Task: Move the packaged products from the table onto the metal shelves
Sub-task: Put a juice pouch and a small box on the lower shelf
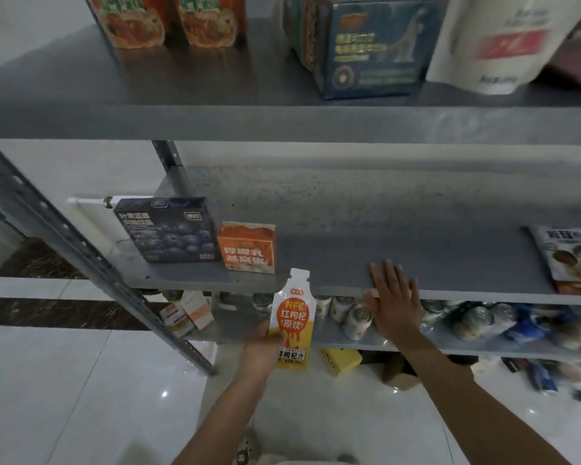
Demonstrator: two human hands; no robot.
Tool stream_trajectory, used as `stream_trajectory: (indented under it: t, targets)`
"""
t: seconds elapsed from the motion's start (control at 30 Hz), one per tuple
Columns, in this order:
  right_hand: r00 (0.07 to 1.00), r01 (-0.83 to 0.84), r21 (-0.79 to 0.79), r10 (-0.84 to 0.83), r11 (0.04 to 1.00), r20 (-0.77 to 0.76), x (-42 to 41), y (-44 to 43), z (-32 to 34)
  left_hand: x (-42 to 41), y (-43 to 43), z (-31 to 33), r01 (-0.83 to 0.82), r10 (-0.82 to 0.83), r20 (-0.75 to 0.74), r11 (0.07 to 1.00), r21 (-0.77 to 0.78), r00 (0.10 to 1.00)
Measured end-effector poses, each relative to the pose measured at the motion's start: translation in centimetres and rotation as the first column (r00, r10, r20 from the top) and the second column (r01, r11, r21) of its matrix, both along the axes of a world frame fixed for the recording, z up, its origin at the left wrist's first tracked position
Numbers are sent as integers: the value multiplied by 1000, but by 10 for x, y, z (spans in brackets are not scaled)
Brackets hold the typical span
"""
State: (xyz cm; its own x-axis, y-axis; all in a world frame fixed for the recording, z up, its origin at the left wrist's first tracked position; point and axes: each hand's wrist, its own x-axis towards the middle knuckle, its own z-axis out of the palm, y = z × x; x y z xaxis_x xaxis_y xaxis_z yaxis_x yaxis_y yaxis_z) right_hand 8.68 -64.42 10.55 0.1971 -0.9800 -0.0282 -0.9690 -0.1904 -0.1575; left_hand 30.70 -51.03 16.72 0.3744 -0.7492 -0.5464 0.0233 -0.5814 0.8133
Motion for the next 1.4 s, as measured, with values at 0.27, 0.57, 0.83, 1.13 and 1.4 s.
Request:
stream_trajectory:
  t: [0.27,0.57,0.83,1.13,1.4]
  targets:
    - [982,101,-65,-110,993,-155,-90,5,7,-70,-86,23,59,-60,-10,994,-91,998]
    - [975,90,89,-70,992,-213,-89,-1,23,-79,-137,-35,418,-307,752,907,46,583]
    - [979,138,152,-111,979,-173,-83,-2,28,-79,-133,-59,454,-302,847,887,83,437]
    - [806,562,291,-592,774,18,-67,118,8,-84,-108,-40,808,-203,860,492,-324,468]
    - [64,865,501,-995,17,-77,-50,329,14,-164,-39,-71,806,-336,758,-435,401,-559]
